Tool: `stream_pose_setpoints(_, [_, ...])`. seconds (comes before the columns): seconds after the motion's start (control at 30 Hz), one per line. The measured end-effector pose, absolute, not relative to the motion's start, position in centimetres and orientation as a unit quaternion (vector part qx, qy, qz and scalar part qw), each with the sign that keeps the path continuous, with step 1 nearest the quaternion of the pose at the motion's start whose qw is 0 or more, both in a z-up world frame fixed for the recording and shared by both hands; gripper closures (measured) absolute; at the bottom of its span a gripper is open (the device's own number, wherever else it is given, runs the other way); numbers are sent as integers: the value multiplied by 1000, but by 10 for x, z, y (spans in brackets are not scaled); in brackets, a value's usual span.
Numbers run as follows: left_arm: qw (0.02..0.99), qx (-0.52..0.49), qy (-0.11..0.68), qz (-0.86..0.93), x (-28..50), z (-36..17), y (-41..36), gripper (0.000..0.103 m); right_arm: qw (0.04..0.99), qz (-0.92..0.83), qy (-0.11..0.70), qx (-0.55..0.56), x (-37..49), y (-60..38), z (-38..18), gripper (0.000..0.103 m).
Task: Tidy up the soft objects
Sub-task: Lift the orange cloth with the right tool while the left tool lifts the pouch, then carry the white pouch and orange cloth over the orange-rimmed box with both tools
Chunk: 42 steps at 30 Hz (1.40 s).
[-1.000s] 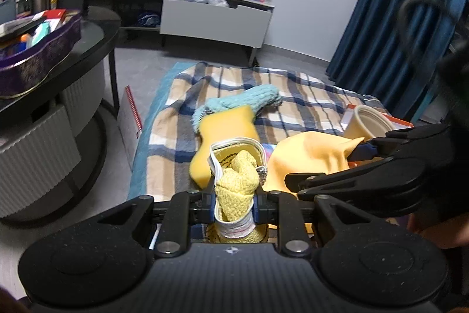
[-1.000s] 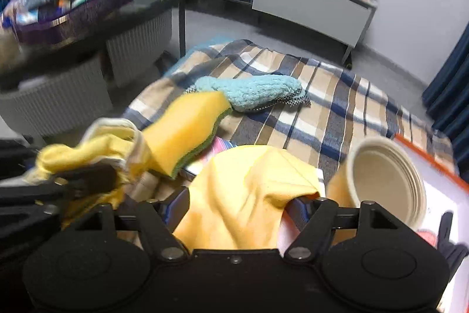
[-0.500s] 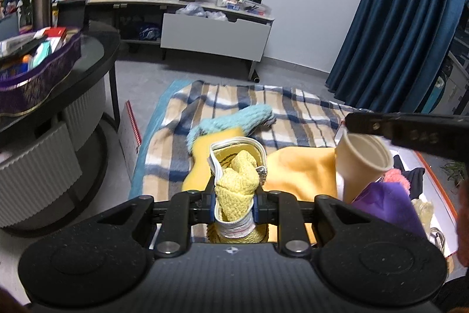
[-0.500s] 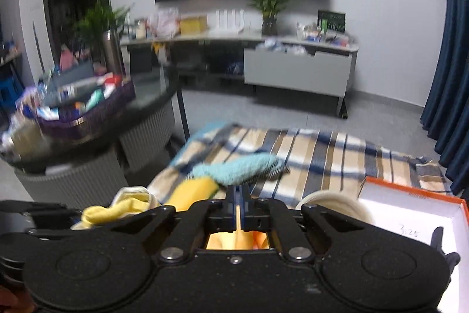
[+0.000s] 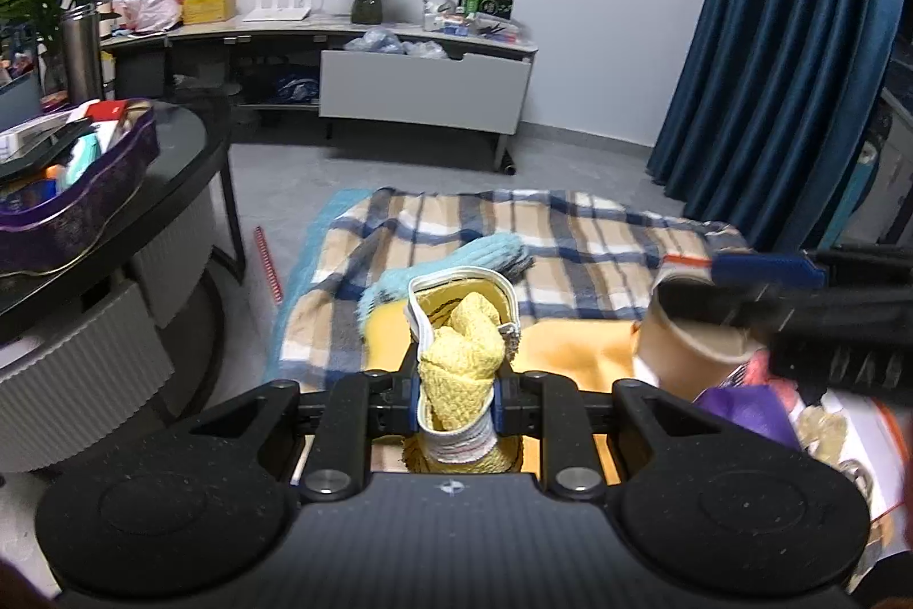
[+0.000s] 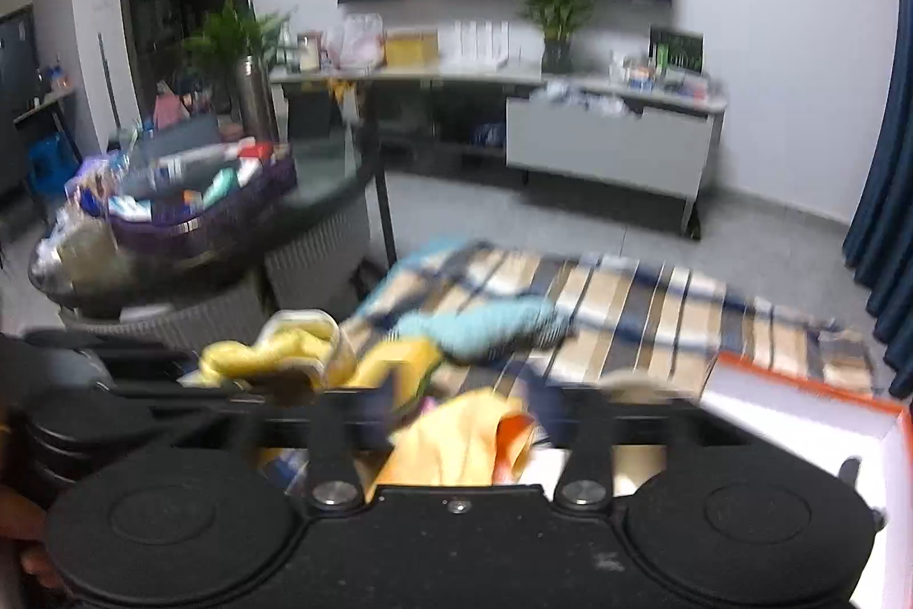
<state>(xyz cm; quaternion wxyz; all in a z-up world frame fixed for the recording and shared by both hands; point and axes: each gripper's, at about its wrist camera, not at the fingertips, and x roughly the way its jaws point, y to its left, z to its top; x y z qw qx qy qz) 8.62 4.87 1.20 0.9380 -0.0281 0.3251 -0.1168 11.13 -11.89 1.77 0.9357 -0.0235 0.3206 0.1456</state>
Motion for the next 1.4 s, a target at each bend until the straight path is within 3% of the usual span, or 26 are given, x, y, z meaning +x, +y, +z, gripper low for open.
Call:
stream_pose_setpoints(0.17, [936, -28, 337, -100, 82, 4, 62, 80, 916, 147, 366, -68, 130, -97, -7, 14])
stream_pose_setpoints(0.5, [933, -45, 347, -84, 87, -5, 84, 80, 851, 161, 449, -221, 177, -53, -61, 13])
stream_pose_setpoints(0.53, [933, -47, 348, -83, 87, -6, 85, 80, 846, 163, 458, -217, 179, -53, -66, 17])
stream_pose_setpoints(0.63, [932, -50, 349, -84, 88, -7, 85, 80, 856, 163, 452, -190, 174, -59, -66, 78])
stream_pose_setpoints(0.67, [932, -50, 348, -84, 88, -7, 85, 80, 862, 162, 445, -180, 173, -62, -62, 91])
stream_pose_setpoints(0.7, [932, -50, 348, -84, 88, -6, 85, 80, 869, 163, 437, -163, 170, -67, -57, 95])
stream_pose_setpoints(1.13, [938, -42, 330, -100, 91, 8, 64, 80, 944, 138, 296, -48, 121, -120, 35, 99])
stream_pose_setpoints(1.4, [944, -31, 309, -114, 95, 28, 38, 80, 962, 109, 251, -19, 100, -141, 57, 99])
